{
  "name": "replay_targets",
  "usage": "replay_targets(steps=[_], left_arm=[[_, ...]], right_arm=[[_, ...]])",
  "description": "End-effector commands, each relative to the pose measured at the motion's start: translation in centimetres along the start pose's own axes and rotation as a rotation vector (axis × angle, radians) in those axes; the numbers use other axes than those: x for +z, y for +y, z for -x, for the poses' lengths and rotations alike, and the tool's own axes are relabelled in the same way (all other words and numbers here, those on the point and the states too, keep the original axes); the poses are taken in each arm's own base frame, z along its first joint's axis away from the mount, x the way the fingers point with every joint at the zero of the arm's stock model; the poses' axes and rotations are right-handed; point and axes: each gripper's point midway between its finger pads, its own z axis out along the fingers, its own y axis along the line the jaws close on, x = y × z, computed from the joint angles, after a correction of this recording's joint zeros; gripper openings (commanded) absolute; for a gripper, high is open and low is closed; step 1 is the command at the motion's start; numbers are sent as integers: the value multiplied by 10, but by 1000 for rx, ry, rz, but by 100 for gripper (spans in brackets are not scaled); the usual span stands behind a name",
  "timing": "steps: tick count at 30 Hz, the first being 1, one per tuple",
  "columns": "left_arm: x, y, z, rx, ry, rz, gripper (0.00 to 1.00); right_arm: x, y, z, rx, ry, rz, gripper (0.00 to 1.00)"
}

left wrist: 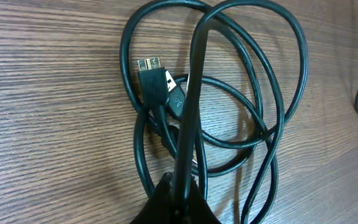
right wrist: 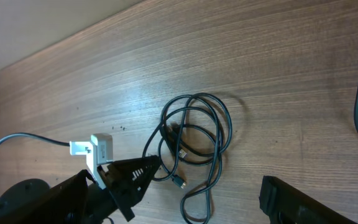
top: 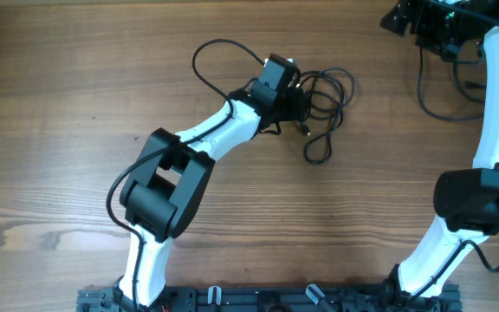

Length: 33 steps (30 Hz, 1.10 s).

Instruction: Untangle cables

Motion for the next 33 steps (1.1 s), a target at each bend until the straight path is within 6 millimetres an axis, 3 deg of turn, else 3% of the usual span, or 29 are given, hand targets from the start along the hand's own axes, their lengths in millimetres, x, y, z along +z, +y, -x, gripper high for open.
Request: replay_targets(steps=[1,4,6,8,9,12,14,17,20,27,30,33], left_arm=[[-36,-21,36,11,-110,-48,4],[-90,-38,72,10,-210,-102,4],[-142,-62,88,31,-256,-199,4],[-186,-80,95,53,-292,-265,4],[-220,-89,97,65,-327,-286,4],[-270,-101,95,121,-390,-298,4],[-289,-98,97,125,-430,-266,4],[-318,-70,112,65,-545,-129,4],[-337,-44,128,-125,-663,-33,4],[-355,-17,139,-363,-730,-37,4],[-372,-7,144,-444,-750,-84,4],[-394,-11,147,-460,-767,-157,4]], right_arm=[[4,-3,-1,-18,10,-11,91],[4,-3,-1,-18,9,-11,91],[4,-3,-1,-18,9,-11,91],[5,-1,-1,-21,8,-9,91],[5,0,-1,-26,8,-7,91],[8,7,-2,-45,10,-1,92],[10,11,-3,-67,13,4,92],[13,19,-5,-91,20,16,92],[15,43,-13,-198,41,111,93],[29,84,-33,-332,91,180,94],[45,96,-44,-353,134,193,95],[67,105,-56,-387,185,208,95]])
